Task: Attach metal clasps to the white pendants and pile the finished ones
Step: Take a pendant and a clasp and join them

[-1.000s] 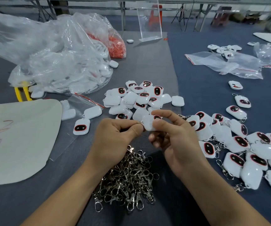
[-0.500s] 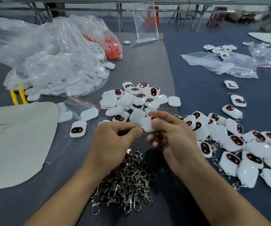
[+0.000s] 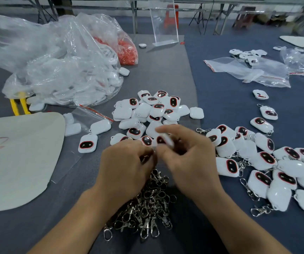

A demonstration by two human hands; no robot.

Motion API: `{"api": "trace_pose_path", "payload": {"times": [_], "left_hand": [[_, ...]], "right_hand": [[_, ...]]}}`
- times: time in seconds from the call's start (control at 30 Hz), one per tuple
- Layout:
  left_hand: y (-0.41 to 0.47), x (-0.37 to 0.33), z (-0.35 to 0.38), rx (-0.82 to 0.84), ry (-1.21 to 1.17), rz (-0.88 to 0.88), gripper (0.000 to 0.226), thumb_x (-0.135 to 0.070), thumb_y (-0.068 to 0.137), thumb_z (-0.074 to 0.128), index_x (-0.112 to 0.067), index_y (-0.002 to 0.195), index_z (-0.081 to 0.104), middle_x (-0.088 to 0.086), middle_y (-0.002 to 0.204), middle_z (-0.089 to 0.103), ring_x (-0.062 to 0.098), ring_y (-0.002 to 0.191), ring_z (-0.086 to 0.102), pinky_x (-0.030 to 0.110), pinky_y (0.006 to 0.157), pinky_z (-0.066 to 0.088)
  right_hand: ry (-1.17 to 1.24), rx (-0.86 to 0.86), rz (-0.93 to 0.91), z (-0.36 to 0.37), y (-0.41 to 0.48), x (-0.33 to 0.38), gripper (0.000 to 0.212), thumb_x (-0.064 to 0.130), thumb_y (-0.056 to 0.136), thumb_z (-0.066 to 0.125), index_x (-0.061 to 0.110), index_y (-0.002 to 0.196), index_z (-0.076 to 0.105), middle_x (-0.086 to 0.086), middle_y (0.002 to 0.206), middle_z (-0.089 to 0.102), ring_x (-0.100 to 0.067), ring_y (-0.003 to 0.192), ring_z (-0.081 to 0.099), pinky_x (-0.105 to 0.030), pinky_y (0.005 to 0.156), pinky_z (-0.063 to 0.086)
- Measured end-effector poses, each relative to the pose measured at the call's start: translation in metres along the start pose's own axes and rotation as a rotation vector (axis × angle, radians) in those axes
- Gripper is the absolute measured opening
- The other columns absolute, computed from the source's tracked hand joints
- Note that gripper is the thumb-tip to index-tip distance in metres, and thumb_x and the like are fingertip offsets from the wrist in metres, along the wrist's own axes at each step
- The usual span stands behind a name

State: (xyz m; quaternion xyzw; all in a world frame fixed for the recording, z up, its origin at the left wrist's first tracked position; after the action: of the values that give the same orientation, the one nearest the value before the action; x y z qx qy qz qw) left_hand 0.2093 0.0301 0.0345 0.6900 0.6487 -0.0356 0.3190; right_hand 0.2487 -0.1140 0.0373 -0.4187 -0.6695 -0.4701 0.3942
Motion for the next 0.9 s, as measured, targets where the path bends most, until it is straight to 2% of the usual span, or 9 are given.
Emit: {"api": "trace_pose_path", "payload": {"times": [0.07, 0.17, 0.3, 0.37, 0.43, 0.53, 0.63, 0.77, 0.9], "left_hand": [[0.004, 0.005, 0.0, -0.062, -0.249, -0.165, 0.005, -0.038, 0.079, 0.072, -0.035, 0.076, 0.074, -0.009, 0.061, 0.062, 0.002, 0.057, 0.053, 0.016, 0.055, 0.037], [0.007, 0.003, 0.01, 0.015, -0.6, -0.253, 0.02, -0.023, 0.085, 0.078, -0.04, 0.075, 0.079, -0.016, 0.053, 0.06, -0.006, 0.053, 0.048, 0.007, 0.054, 0.036], [0.007, 0.001, 0.01, 0.04, -0.767, -0.271, 0.011, -0.017, 0.083, 0.077, -0.019, 0.073, 0.081, -0.01, 0.056, 0.063, -0.002, 0.057, 0.053, 0.013, 0.058, 0.04], [0.006, 0.004, 0.006, -0.007, -0.463, -0.184, 0.02, -0.026, 0.079, 0.072, -0.011, 0.065, 0.074, -0.003, 0.055, 0.054, 0.005, 0.057, 0.048, 0.022, 0.057, 0.036], [0.007, -0.002, 0.001, -0.015, -0.102, -0.017, 0.019, -0.025, 0.076, 0.068, -0.013, 0.062, 0.066, -0.011, 0.056, 0.048, 0.009, 0.061, 0.048, 0.027, 0.058, 0.031], [0.002, -0.012, 0.006, 0.095, 0.086, 0.142, 0.007, -0.021, 0.07, 0.061, -0.019, 0.067, 0.067, -0.008, 0.067, 0.063, 0.02, 0.066, 0.058, 0.034, 0.058, 0.044], [0.0, -0.007, 0.009, 0.092, 0.072, 0.064, 0.016, -0.034, 0.077, 0.063, -0.022, 0.072, 0.072, -0.007, 0.07, 0.063, 0.018, 0.069, 0.057, 0.034, 0.059, 0.045], [0.003, -0.002, 0.006, -0.006, 0.001, -0.052, 0.029, -0.057, 0.078, 0.062, -0.035, 0.086, 0.078, -0.015, 0.073, 0.069, 0.008, 0.07, 0.055, 0.029, 0.063, 0.042], [0.003, -0.002, 0.0, -0.048, 0.004, -0.062, 0.022, -0.055, 0.077, 0.068, -0.036, 0.083, 0.079, -0.019, 0.064, 0.06, 0.006, 0.065, 0.051, 0.026, 0.062, 0.039]], "right_hand": [[0.328, -0.047, 0.268, -0.006, 0.009, -0.012, 0.027, -0.005, 0.088, 0.068, 0.017, 0.1, 0.078, -0.007, 0.07, 0.07, -0.016, 0.049, 0.059, -0.024, 0.042, 0.044], [0.702, -0.034, 0.607, -0.001, 0.01, -0.027, 0.02, -0.005, 0.092, 0.059, 0.002, 0.104, 0.074, -0.015, 0.066, 0.067, -0.016, 0.043, 0.055, -0.021, 0.036, 0.039], [0.75, 0.031, 0.672, 0.007, 0.006, -0.029, 0.019, -0.003, 0.093, 0.058, 0.005, 0.098, 0.075, -0.013, 0.065, 0.067, -0.016, 0.044, 0.055, -0.021, 0.037, 0.038], [0.618, -0.015, 0.525, 0.004, 0.006, -0.022, 0.019, -0.004, 0.09, 0.064, 0.01, 0.096, 0.076, -0.01, 0.065, 0.068, -0.017, 0.044, 0.055, -0.023, 0.038, 0.04], [0.286, -0.05, 0.202, -0.001, 0.002, -0.009, 0.026, -0.004, 0.083, 0.073, 0.019, 0.094, 0.078, 0.0, 0.067, 0.07, -0.012, 0.048, 0.06, -0.021, 0.044, 0.046], [-0.157, -0.001, -0.164, 0.007, -0.012, 0.01, 0.031, 0.006, 0.077, 0.078, 0.028, 0.099, 0.079, 0.013, 0.074, 0.072, -0.004, 0.061, 0.068, -0.013, 0.058, 0.051], [-0.064, 0.031, -0.03, 0.0, -0.001, 0.001, 0.031, 0.006, 0.078, 0.077, 0.032, 0.096, 0.078, 0.012, 0.068, 0.069, -0.004, 0.056, 0.064, -0.014, 0.054, 0.048], [-0.028, -0.075, 0.139, -0.026, 0.021, -0.013, 0.029, 0.0, 0.079, 0.072, 0.028, 0.086, 0.08, 0.011, 0.06, 0.066, -0.002, 0.05, 0.051, -0.013, 0.051, 0.039], [-0.291, -0.231, 0.177, -0.058, 0.031, -0.017, 0.026, 0.01, 0.078, 0.063, 0.031, 0.071, 0.076, 0.014, 0.057, 0.065, -0.004, 0.049, 0.05, -0.018, 0.05, 0.039]]}}
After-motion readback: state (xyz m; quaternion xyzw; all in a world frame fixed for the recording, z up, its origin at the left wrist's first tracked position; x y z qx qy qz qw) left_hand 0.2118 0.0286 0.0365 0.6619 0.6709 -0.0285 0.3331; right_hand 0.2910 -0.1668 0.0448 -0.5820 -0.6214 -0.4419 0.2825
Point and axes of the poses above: each hand's wrist, its own y-axis towards the middle knuckle, its own z-axis out of the palm, x = y × z, the point moved 5 cm from there along y, towards the middle knuckle
